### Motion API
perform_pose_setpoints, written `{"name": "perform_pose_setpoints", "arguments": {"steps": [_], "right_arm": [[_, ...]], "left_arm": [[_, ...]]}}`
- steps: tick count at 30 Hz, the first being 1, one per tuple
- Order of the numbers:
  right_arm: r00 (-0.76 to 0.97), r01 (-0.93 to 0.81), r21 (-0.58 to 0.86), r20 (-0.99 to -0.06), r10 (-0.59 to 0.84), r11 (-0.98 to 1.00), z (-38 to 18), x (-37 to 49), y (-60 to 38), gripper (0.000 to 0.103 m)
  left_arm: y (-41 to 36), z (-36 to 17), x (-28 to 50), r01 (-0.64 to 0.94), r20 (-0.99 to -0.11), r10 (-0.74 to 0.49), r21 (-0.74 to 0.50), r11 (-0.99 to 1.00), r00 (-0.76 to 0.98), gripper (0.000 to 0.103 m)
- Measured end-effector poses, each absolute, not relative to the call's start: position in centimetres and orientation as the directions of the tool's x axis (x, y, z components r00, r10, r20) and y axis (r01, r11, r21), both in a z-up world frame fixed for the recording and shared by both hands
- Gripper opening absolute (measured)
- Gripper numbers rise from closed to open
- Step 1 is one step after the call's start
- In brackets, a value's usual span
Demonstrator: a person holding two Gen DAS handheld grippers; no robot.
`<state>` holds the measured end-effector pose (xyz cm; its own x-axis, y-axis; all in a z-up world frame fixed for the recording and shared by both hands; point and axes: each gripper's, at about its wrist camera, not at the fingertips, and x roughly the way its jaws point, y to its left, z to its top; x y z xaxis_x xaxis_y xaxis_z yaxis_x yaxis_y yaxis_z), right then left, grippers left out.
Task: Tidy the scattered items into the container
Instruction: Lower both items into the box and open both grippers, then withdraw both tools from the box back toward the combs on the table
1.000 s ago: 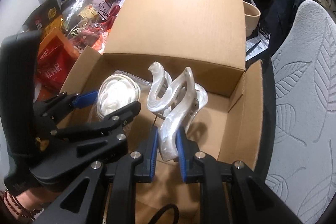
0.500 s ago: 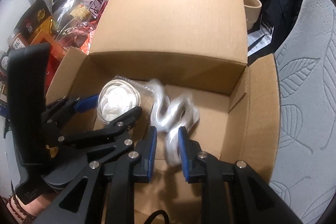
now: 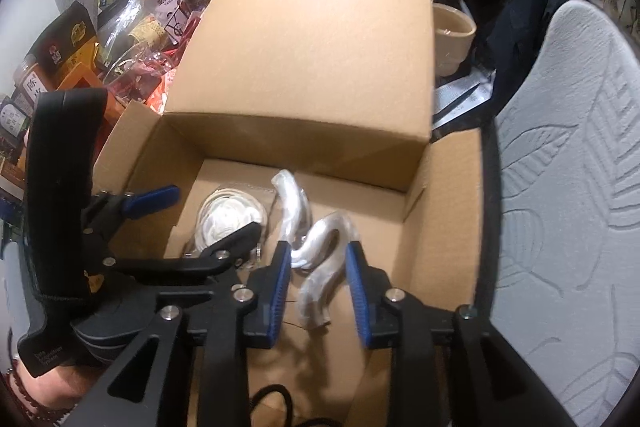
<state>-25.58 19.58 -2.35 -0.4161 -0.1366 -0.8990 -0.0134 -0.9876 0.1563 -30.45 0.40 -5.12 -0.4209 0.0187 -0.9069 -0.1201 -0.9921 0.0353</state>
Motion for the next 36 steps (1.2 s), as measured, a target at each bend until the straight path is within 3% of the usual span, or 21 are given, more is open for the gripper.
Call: {"name": "perform_pose_setpoints", "arguments": {"steps": [1,2,3,14,36], "right_arm": [[-0.430,-0.021,0.140,-0.895,-0.117,-0.990,-2.0,-25.4,19.8,0.051],[-0.443,-0.031,0.134,-0.890,-0.107,-0.990,-1.7,-25.3,20.1,0.072],[-0.450,-0.033,0.151,-0.885,-0.120,-0.988,-1.4,-25.2,20.4,0.076],[-0.487,-0.024,0.164,-0.863,-0.132,-0.986,1.7,-23.3,21.0,0.084],[-0.524,0.012,0.171,-0.838,-0.152,-0.985,5.7,-15.1,21.1,0.085]], "left_arm": [[0.2,-4.9,-30.4,-0.116,-0.905,0.020,0.032,-0.993,-0.425,0.098],[0.0,-4.5,-30.3,-0.115,-0.902,0.032,0.020,-0.993,-0.431,0.099],[-0.1,-4.1,-30.3,-0.115,-0.900,0.034,0.019,-0.993,-0.434,0.100],[0.2,-0.2,-28.4,-0.133,-0.872,0.002,0.073,-0.988,-0.490,0.103],[1.9,3.4,-20.1,-0.133,-0.848,-0.021,0.108,-0.985,-0.530,0.103]]}}
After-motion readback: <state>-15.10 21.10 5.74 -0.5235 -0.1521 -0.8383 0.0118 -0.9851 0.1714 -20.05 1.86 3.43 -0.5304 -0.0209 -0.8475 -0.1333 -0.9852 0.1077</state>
